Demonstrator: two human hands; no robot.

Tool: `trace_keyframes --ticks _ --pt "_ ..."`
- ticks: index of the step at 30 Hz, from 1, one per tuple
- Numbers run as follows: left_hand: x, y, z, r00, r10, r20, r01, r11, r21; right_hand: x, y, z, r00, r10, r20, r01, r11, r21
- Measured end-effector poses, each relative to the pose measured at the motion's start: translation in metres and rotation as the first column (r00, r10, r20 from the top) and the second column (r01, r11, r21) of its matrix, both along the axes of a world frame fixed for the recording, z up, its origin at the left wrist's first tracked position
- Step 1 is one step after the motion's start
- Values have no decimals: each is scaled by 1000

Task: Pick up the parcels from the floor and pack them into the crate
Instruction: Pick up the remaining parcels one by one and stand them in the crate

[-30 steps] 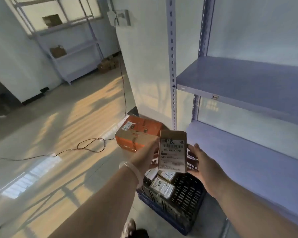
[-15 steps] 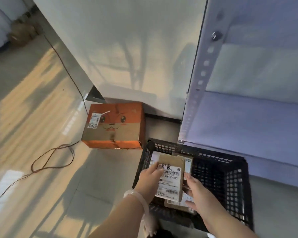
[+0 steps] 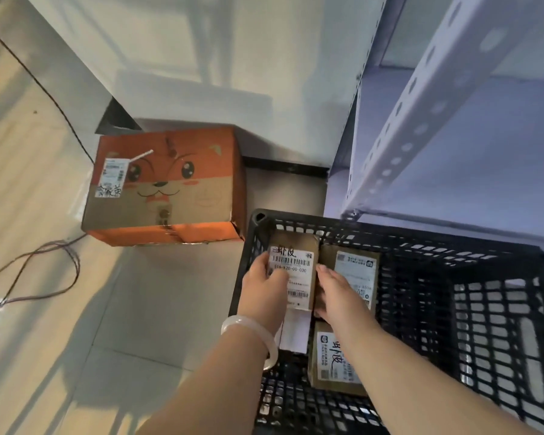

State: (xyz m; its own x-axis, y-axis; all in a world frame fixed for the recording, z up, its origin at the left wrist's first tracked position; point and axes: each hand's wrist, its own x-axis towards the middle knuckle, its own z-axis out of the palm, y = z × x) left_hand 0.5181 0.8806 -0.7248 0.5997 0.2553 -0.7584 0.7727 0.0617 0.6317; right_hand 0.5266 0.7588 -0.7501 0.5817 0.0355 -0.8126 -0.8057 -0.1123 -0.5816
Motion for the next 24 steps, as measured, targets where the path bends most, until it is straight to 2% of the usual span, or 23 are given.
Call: trace_keyframes --ticks 3,7,12,17,21,24 --pt "-3 -5 -5 999 -2 53 0 999 35 -7 0 -7 998 -31 62 31 1000 -1" --pt "-6 -12 6 995 -23 94 18 999 45 -11 0 1 997 -62 53 60 998 31" --pt "-6 -9 48 990 -106 92 95 988 121 -4 -20 48 997 -11 76 14 999 -42" --pt "-5 -14 141 979 -175 101 163 980 117 -3 -71 152 989 -88 118 93 995 -38" --pt "11 -57 242 941 -298 162 296 954 38 -17 -127 269 962 -177 210 198 977 -82" --pt "19 -110 322 859 -437 265 447 894 26 -37 -177 345 906 -323 274 361 927 -101"
